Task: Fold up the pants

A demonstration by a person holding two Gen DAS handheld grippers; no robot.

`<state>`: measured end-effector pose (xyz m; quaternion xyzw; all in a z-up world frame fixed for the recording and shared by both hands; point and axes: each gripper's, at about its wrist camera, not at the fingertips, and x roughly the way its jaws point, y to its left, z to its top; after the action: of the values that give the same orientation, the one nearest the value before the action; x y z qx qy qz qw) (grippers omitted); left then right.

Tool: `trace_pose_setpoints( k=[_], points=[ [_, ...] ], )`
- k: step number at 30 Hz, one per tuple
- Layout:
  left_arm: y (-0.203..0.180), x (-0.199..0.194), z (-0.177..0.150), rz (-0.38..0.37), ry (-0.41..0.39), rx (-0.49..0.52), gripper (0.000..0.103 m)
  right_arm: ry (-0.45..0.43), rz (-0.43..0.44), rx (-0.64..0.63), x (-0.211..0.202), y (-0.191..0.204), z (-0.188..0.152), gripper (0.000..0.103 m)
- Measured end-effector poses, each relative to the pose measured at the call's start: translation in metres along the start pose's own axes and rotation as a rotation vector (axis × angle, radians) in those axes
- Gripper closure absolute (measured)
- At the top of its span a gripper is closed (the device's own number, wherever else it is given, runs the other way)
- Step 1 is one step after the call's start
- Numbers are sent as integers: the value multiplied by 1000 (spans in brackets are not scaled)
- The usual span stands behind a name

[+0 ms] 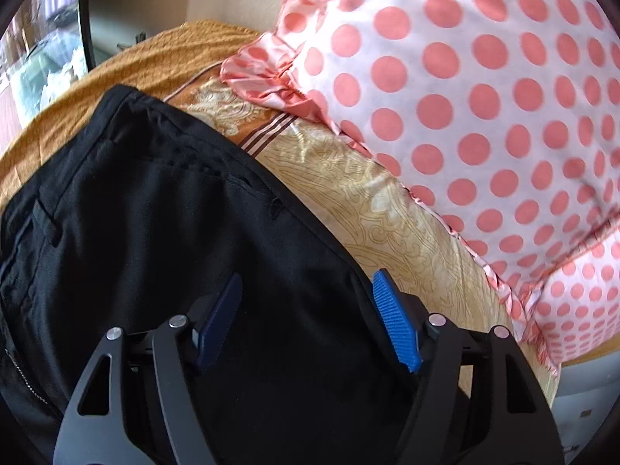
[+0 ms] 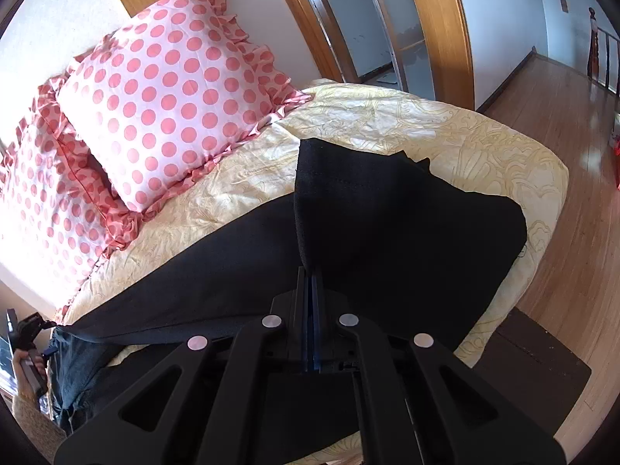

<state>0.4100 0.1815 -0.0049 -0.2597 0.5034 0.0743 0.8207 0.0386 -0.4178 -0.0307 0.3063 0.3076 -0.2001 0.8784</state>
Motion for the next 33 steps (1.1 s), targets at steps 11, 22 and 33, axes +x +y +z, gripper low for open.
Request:
trace_pose_setpoints(
  k=[11,22,33],
  points=[
    [33,-9,2,-85,-17,-162,95,-21,-19,-38,-1,0,2,102],
    [103,-164,-101,-304,-259,-42,95,-96,-31,-39,-12,-9,26,102],
    [201,-180,-220,-291,-288,-199,95,-92,-51,-32,-15,-19,28,102]
  ],
)
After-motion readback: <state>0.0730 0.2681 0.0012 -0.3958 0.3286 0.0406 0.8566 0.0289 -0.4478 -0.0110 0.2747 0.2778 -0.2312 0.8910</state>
